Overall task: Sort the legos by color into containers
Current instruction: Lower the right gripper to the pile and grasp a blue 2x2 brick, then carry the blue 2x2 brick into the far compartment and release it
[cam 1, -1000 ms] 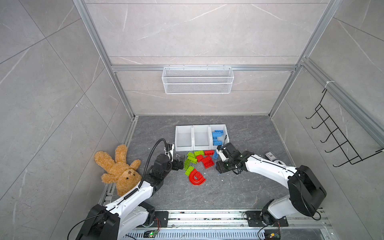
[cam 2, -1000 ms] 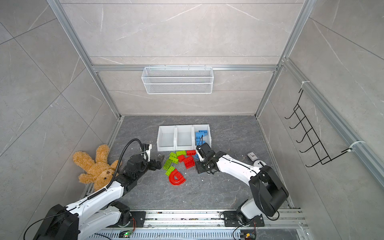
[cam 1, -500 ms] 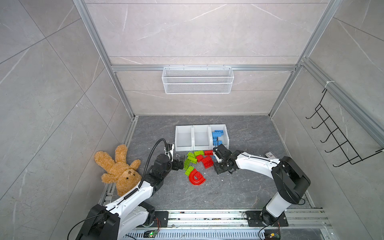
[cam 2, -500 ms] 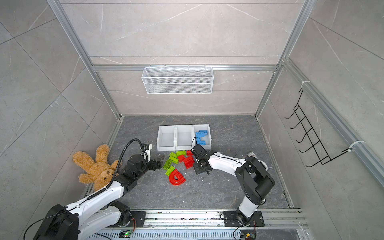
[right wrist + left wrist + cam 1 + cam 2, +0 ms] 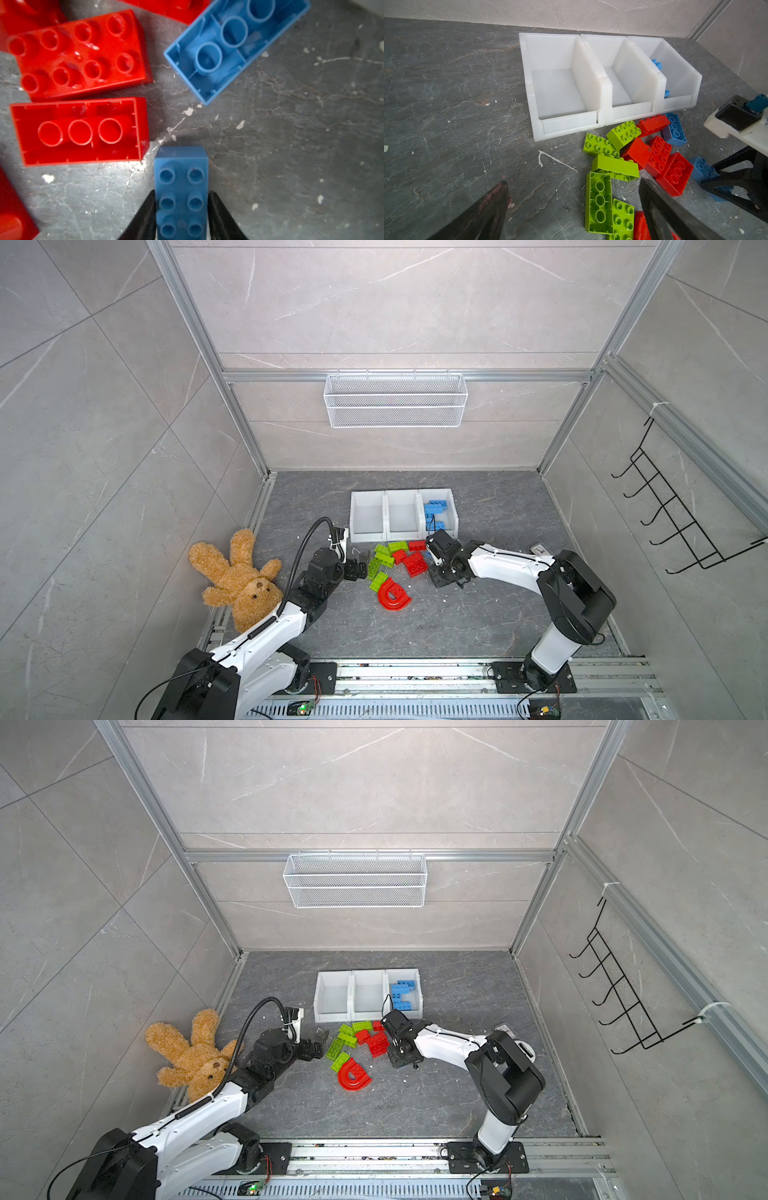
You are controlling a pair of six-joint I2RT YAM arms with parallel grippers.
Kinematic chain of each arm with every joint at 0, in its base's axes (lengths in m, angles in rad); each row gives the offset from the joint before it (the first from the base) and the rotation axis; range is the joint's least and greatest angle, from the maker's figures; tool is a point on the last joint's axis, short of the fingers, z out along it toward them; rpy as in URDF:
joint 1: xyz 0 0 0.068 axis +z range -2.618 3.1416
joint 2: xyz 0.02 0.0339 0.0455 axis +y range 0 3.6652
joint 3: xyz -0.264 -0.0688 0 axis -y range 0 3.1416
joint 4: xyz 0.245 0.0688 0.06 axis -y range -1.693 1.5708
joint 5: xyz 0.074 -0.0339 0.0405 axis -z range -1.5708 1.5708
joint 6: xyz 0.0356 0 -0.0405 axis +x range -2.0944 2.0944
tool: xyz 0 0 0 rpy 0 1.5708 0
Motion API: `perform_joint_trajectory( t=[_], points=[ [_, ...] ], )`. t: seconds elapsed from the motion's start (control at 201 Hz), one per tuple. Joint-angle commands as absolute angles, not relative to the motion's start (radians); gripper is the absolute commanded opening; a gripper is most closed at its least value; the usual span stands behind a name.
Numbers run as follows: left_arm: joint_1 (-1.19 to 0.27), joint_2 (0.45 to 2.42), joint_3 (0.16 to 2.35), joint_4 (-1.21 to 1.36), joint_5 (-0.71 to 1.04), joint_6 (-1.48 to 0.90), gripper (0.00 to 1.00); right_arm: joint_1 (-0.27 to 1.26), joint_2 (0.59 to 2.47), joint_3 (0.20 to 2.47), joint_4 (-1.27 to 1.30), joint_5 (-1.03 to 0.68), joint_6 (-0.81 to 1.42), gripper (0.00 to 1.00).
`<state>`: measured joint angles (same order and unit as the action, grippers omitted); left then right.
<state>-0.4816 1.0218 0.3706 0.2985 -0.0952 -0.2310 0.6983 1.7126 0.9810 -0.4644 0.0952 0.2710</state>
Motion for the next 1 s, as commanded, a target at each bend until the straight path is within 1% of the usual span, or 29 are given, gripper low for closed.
perform_joint_trajectory(
  t=[0.0,0.075,0.164,0.349,0.423,0.533,0.797,0.996],
  points=[
    [-0.479,1.015,0.383,0.332,-0.092,-0.213,0.99,0.703,1.677,0.958,-0.443,0.115,0.286,0.38],
    [-0.478,1.018,0.386,0.331,-0.087,-0.213,1.0,0.703,1.647,0.938,-0.427,0.11,0.299,0.37],
    [-0.479,1.017,0.383,0.333,-0.086,-0.212,1.0,0.703,1.615,0.925,-0.412,0.092,0.31,0.32],
    [-0.479,1.017,0.382,0.332,-0.088,-0.21,0.99,0.697,1.55,0.936,-0.453,0.117,0.303,0.3],
    [-0.479,1.014,0.379,0.336,-0.088,-0.21,1.0,0.676,1.52,0.959,-0.474,0.12,0.289,0.29],
    [-0.48,1.014,0.379,0.338,-0.077,-0.212,1.0,0.613,1.503,1.02,-0.482,0.08,0.263,0.29],
    [-0.479,1.005,0.377,0.341,-0.074,-0.212,0.99,0.501,1.617,1.224,-0.489,0.055,0.186,0.27],
    [-0.478,1.021,0.379,0.345,-0.069,-0.214,1.0,0.457,1.782,1.399,-0.497,0.082,0.13,0.27]
  ],
)
